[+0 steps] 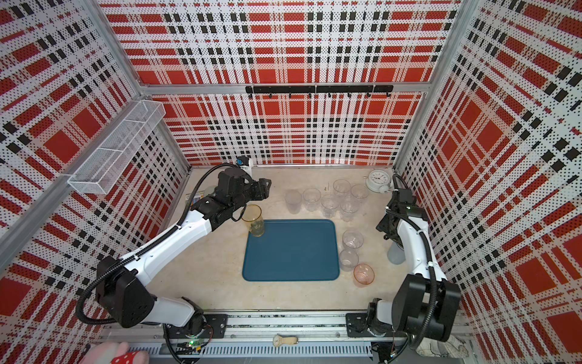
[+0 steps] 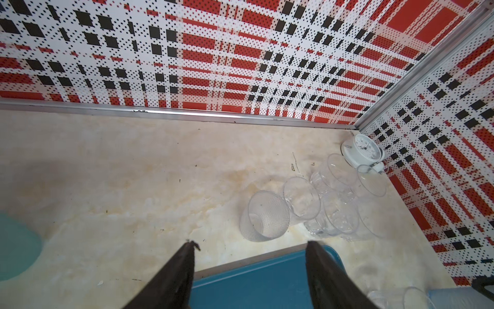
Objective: Place the glasses into the tray
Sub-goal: Pick up the glass from the middle-right of the table.
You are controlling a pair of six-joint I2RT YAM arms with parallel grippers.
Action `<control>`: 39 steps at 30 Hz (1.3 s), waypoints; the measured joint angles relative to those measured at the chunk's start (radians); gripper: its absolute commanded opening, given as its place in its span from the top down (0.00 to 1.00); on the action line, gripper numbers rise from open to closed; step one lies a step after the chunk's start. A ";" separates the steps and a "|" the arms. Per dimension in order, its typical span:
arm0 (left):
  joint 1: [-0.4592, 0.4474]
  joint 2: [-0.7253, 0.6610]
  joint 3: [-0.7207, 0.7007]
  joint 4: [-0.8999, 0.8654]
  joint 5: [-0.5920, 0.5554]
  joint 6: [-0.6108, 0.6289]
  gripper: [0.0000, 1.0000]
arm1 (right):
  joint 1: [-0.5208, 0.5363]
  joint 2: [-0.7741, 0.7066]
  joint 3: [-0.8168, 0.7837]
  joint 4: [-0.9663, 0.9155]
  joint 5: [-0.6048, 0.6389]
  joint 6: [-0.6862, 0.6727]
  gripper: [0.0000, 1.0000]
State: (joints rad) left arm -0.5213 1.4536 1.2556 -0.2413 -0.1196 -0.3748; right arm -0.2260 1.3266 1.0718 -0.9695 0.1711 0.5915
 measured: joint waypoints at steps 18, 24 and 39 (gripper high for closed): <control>0.027 -0.022 -0.064 0.052 0.062 -0.014 0.31 | -0.013 0.084 -0.024 0.075 -0.014 -0.087 0.69; 0.029 -0.037 -0.090 0.063 0.064 -0.024 0.31 | -0.013 0.104 -0.022 0.077 -0.013 -0.109 0.82; 0.033 -0.040 -0.119 0.072 0.082 -0.044 0.31 | -0.013 0.104 0.051 0.024 -0.007 -0.148 1.00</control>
State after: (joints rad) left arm -0.4885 1.4139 1.1362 -0.1696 -0.0372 -0.4191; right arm -0.2390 1.4303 1.1233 -0.9455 0.1638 0.4435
